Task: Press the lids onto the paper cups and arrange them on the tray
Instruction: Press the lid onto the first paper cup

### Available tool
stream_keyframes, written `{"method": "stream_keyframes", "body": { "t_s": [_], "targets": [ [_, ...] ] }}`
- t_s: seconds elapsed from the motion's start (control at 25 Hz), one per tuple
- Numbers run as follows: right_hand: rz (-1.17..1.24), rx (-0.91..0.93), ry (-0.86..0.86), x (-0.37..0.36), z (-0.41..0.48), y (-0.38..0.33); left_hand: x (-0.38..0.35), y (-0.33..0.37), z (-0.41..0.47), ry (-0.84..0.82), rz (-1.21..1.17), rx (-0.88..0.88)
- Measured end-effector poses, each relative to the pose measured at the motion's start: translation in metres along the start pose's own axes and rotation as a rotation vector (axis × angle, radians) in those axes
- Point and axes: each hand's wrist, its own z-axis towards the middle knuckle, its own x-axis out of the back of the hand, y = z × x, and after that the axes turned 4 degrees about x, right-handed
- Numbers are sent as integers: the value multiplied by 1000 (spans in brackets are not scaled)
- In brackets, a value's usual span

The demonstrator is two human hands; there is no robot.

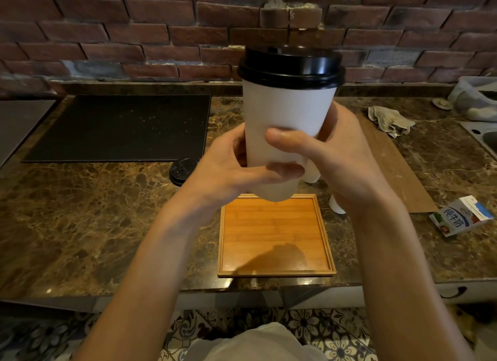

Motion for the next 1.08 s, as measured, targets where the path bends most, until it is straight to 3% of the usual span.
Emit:
{"method": "stream_keyframes", "body": {
  "t_s": [0.2, 0.44, 0.76, 1.08],
  "targets": [
    [82, -18, -134, 6, -1, 3, 4, 2, -4, -122, -41, 34],
    [11, -24, -124, 3, -3, -2, 1, -2, -3, -41, -18, 19],
    [-131, -29, 21, -6, -2, -2, -9, -7, 3, 197, 139, -84],
    [-202, -3, 229, -27, -8, 0, -11, -9, 1, 286, 192, -132]
  ]
}}
